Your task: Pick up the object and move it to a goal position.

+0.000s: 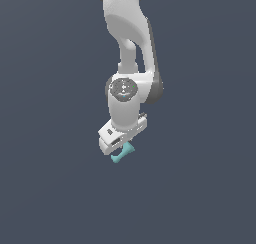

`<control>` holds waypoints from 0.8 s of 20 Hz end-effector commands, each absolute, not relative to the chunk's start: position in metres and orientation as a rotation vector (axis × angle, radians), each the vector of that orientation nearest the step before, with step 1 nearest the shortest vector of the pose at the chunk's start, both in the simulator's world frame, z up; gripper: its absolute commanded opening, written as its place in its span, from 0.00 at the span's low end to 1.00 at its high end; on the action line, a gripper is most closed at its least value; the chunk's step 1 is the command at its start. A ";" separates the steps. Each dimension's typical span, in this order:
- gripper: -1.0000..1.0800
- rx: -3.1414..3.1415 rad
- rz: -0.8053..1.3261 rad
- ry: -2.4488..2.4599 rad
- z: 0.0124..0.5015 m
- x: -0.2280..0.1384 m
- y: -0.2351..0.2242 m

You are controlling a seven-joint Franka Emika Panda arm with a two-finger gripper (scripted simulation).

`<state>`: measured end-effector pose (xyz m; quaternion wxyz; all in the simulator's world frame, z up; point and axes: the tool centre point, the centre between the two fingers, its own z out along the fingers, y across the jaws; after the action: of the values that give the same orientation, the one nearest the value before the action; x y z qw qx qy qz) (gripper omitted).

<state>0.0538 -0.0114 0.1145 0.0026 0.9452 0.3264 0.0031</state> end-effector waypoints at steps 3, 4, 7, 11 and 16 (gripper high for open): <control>0.00 2.965 0.006 1.025 0.148 0.035 0.020; 0.00 2.965 0.006 1.025 0.155 0.031 0.026; 0.00 2.966 0.003 1.025 0.175 0.021 0.045; 0.00 2.966 0.001 1.025 0.197 0.010 0.065; 0.00 2.967 0.000 1.026 0.215 0.002 0.082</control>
<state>0.0049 0.0774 0.2106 0.0011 0.9450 0.3272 0.0006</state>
